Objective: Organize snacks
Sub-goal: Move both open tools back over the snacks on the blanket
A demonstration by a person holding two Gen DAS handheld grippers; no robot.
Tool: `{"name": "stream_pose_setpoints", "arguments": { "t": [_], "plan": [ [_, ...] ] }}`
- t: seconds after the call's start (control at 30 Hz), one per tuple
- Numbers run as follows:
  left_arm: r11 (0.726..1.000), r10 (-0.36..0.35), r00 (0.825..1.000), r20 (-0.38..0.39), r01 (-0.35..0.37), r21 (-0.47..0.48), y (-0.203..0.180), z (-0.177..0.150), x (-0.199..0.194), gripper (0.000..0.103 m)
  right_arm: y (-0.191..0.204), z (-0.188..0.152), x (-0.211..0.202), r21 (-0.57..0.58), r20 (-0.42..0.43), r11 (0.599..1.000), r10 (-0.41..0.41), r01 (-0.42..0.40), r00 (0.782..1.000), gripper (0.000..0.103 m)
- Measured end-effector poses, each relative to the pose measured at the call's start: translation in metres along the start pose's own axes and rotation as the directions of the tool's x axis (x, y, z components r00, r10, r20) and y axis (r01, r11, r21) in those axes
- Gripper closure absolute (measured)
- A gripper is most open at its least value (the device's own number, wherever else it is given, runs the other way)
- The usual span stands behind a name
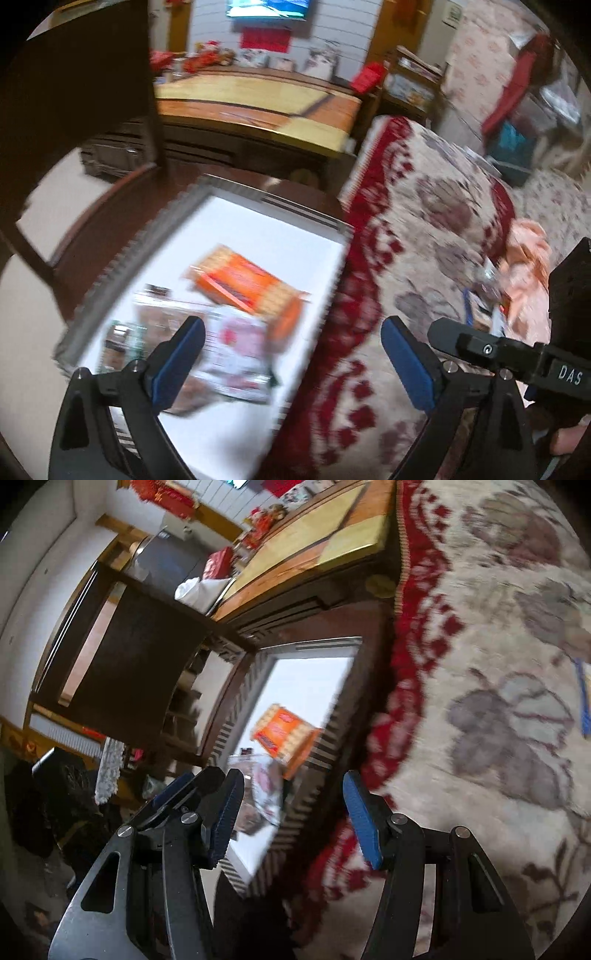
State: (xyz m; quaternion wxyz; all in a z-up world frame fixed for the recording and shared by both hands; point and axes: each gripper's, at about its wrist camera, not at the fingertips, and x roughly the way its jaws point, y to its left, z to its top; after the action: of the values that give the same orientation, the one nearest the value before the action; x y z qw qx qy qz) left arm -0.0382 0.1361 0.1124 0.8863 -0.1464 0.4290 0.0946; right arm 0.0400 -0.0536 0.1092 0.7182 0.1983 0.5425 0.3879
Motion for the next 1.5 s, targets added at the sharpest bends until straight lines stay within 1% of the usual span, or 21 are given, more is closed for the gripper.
{"name": "stream_pose_setpoints", "arguments": {
  "t": [0.17, 0.37, 0.5, 0.6, 0.67, 0.7, 0.8, 0.87, 1.0, 1.03, 1.07, 1.13, 1.23, 1.27, 1.33, 1.37, 1.43, 1.47, 1.5],
  "plan": [
    [0.996, -0.07, 0.995, -0.067, 0.073, 0.058, -0.04, -0.008, 0.014, 0.006, -0.04, -0.015, -0.035, 0.056, 0.046, 0.997, -0.051, 0.048, 0.998, 0.047],
    [0.985, -0.114, 0.985, -0.131, 0.13, 0.114, -0.085, -0.016, 0.032, 0.006, -0.094, -0.04, -0.082, 0.141, 0.101, 0.983, -0.135, 0.12, 0.986, 0.047],
    [0.978, -0.139, 0.975, -0.173, 0.163, 0.132, -0.11, -0.02, 0.044, 0.006, -0.129, -0.051, -0.118, 0.199, 0.137, 0.966, -0.196, 0.167, 0.971, 0.047],
    [0.973, -0.141, 0.97, -0.198, 0.172, 0.155, -0.129, -0.019, 0.054, 0.006, -0.152, -0.055, -0.143, 0.238, 0.175, 0.954, -0.225, 0.181, 0.958, 0.047],
    [0.968, -0.156, 0.965, -0.212, 0.192, 0.162, -0.141, -0.017, 0.059, 0.006, -0.162, -0.055, -0.156, 0.258, 0.196, 0.947, -0.245, 0.191, 0.949, 0.047],
    [0.966, -0.161, 0.963, -0.218, 0.2, 0.166, -0.147, -0.017, 0.062, 0.006, -0.167, -0.054, -0.161, 0.267, 0.203, 0.943, -0.256, 0.198, 0.945, 0.047],
    [0.957, -0.183, 0.953, -0.242, 0.229, 0.178, -0.164, -0.013, 0.07, 0.006, -0.179, -0.054, -0.17, 0.294, 0.22, 0.935, -0.27, 0.2, 0.938, 0.038],
    [0.954, -0.188, 0.949, -0.253, 0.238, 0.184, -0.172, -0.012, 0.074, 0.006, -0.186, -0.052, -0.171, 0.311, 0.222, 0.929, -0.276, 0.2, 0.935, 0.038],
    [0.953, -0.177, 0.949, -0.259, 0.231, 0.195, -0.182, -0.011, 0.082, 0.006, -0.187, -0.035, -0.166, 0.299, 0.226, 0.924, -0.31, 0.238, 0.923, 0.038],
    [0.953, -0.176, 0.948, -0.265, 0.231, 0.194, -0.182, -0.011, 0.084, 0.006, -0.186, -0.029, -0.165, 0.289, 0.233, 0.926, -0.314, 0.243, 0.92, 0.038],
    [0.954, -0.173, 0.947, -0.269, 0.23, 0.194, -0.181, -0.011, 0.086, 0.006, -0.185, -0.022, -0.164, 0.278, 0.247, 0.925, -0.33, 0.26, 0.911, 0.038],
    [0.955, -0.166, 0.947, -0.274, 0.223, 0.194, -0.18, -0.011, 0.089, 0.006, -0.183, -0.011, -0.16, 0.25, 0.256, 0.922, -0.358, 0.296, 0.898, 0.033],
    [0.958, -0.159, 0.948, -0.276, 0.215, 0.188, -0.176, -0.009, 0.093, 0.006, -0.182, 0.008, -0.152, 0.13, 0.221, 0.907, -0.42, 0.4, 0.88, 0.033],
    [0.959, -0.157, 0.948, -0.275, 0.213, 0.187, -0.175, -0.009, 0.095, 0.006, -0.18, 0.013, -0.148, 0.049, 0.194, 0.889, -0.456, 0.456, 0.868, 0.033],
    [0.96, -0.155, 0.949, -0.276, 0.21, 0.185, -0.173, -0.007, 0.098, 0.006, -0.176, 0.017, -0.141, -0.081, 0.146, 0.854, -0.499, 0.513, 0.854, 0.033],
    [0.961, -0.15, 0.949, -0.279, 0.206, 0.183, -0.173, -0.007, 0.1, 0.006, -0.173, 0.019, -0.136, -0.165, 0.114, 0.828, -0.523, 0.536, 0.844, 0.033],
    [0.963, -0.148, 0.947, -0.285, 0.204, 0.178, -0.173, -0.006, 0.105, 0.006, -0.171, 0.02, -0.13, -0.272, 0.079, 0.787, -0.556, 0.554, 0.828, 0.032],
    [0.963, -0.147, 0.946, -0.288, 0.204, 0.177, -0.175, -0.005, 0.108, 0.006, -0.17, 0.02, -0.125, -0.343, 0.058, 0.752, -0.581, 0.563, 0.812, 0.032],
    [0.962, -0.147, 0.945, -0.292, 0.205, 0.18, -0.176, -0.005, 0.109, 0.006, -0.17, 0.021, -0.121, -0.385, 0.049, 0.726, -0.6, 0.57, 0.798, 0.032]
  ]
}}
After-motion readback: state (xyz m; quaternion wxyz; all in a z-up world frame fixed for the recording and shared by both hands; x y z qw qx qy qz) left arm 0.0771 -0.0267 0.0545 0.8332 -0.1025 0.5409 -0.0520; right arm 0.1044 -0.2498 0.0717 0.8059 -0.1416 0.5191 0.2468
